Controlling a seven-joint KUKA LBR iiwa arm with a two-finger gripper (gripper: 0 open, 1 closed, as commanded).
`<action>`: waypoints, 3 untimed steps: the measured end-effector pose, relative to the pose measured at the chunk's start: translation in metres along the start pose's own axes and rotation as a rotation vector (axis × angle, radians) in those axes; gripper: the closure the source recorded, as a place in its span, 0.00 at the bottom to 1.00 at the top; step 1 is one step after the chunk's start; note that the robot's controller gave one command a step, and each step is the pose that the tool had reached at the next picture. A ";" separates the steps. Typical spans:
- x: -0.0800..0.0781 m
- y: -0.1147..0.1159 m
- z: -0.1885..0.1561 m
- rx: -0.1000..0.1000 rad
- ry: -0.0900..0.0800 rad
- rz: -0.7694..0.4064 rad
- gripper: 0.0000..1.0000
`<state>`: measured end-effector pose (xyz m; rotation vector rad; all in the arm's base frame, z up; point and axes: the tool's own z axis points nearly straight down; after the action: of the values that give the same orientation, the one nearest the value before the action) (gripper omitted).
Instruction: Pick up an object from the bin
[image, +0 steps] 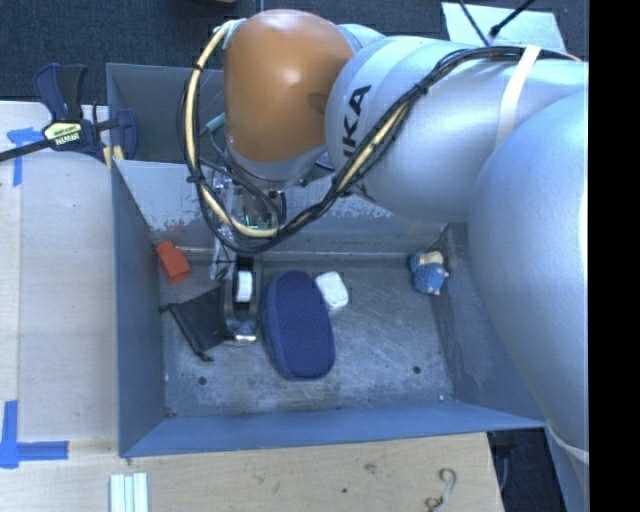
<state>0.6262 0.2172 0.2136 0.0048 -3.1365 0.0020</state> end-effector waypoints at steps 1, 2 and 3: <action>0.032 -0.028 0.122 -0.010 -0.023 -0.089 0.00; 0.036 -0.027 0.123 -0.009 -0.008 -0.092 1.00; 0.051 -0.014 0.062 -0.005 -0.014 -0.076 1.00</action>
Offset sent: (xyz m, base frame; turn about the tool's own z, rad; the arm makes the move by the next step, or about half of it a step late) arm -0.0375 -0.0307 -0.1262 -0.0909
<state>0.5748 0.2025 0.1516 0.1238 -3.1484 -0.0057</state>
